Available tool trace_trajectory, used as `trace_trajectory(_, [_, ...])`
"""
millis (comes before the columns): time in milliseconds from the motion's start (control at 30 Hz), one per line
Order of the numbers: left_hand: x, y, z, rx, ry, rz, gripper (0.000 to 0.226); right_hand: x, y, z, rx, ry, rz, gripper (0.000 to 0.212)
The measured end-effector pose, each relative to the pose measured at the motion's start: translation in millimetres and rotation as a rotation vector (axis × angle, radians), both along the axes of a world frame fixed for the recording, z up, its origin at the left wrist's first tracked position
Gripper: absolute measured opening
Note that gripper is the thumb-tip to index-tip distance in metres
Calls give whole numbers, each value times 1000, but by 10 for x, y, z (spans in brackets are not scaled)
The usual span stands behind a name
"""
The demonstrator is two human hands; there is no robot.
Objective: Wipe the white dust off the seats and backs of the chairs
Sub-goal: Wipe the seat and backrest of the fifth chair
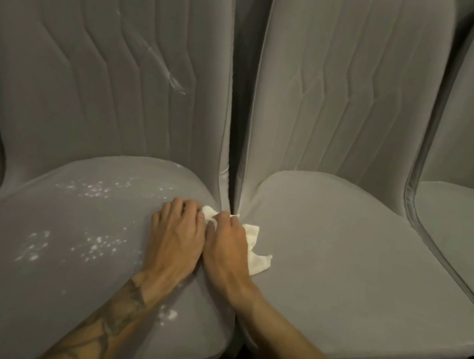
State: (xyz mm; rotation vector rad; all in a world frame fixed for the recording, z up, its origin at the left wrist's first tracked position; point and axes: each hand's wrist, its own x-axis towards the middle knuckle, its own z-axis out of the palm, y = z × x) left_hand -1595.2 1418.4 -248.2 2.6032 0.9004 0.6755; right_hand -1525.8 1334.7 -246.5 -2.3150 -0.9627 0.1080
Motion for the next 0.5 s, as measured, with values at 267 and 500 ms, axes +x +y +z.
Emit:
trace_trajectory(267, [-229, 241, -24, 96, 89, 74, 22, 655, -642, 227, -25, -52, -123, 21])
trace_trajectory(500, [-475, 423, 55, 88, 170, 182, 18, 103, 138, 107, 65, 7, 133, 15])
